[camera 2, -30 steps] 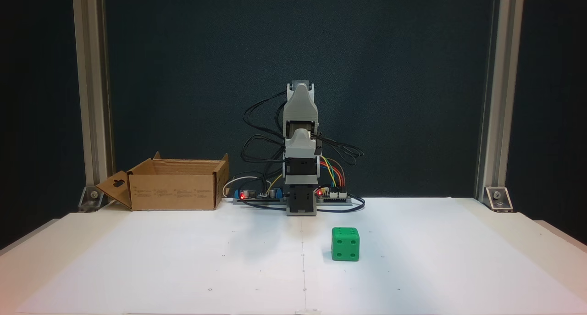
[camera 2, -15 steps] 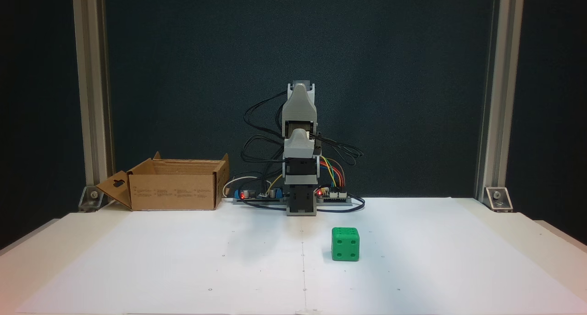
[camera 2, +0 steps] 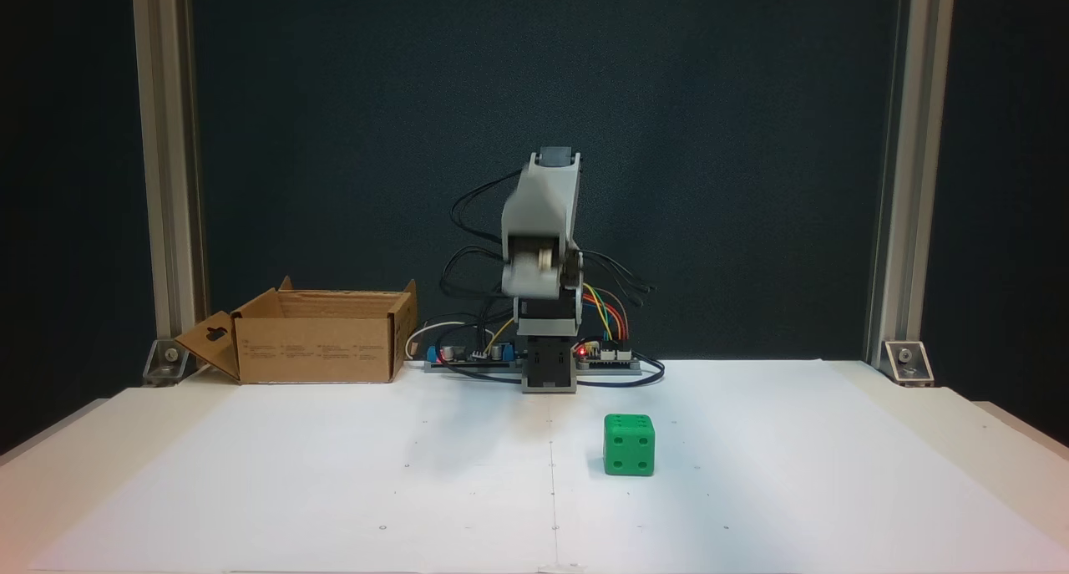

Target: Grasp a green dice and put it in the bin.

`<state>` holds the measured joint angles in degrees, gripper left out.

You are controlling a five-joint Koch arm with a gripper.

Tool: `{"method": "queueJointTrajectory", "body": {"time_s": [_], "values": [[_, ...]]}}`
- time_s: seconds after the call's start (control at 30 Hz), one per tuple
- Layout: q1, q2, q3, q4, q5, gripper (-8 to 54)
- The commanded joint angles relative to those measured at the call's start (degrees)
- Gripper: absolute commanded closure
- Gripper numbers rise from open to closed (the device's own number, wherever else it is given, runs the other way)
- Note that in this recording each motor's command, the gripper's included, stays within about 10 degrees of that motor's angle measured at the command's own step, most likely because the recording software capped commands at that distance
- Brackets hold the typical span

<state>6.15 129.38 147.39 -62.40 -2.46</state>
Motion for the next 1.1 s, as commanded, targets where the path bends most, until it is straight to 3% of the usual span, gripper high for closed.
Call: {"method": "queueJointTrajectory", "body": {"time_s": [0.0,0.43,0.7,1.07], "values": [[2.6,5.8,-5.7,8.9,1.5,1.4],[3.4,3.4,-40.5,56.2,4.9,1.8],[-6.5,-1.7,-65.7,92.9,10.1,2.9],[-12.0,-6.9,-73.7,127.9,15.3,2.9]]}}
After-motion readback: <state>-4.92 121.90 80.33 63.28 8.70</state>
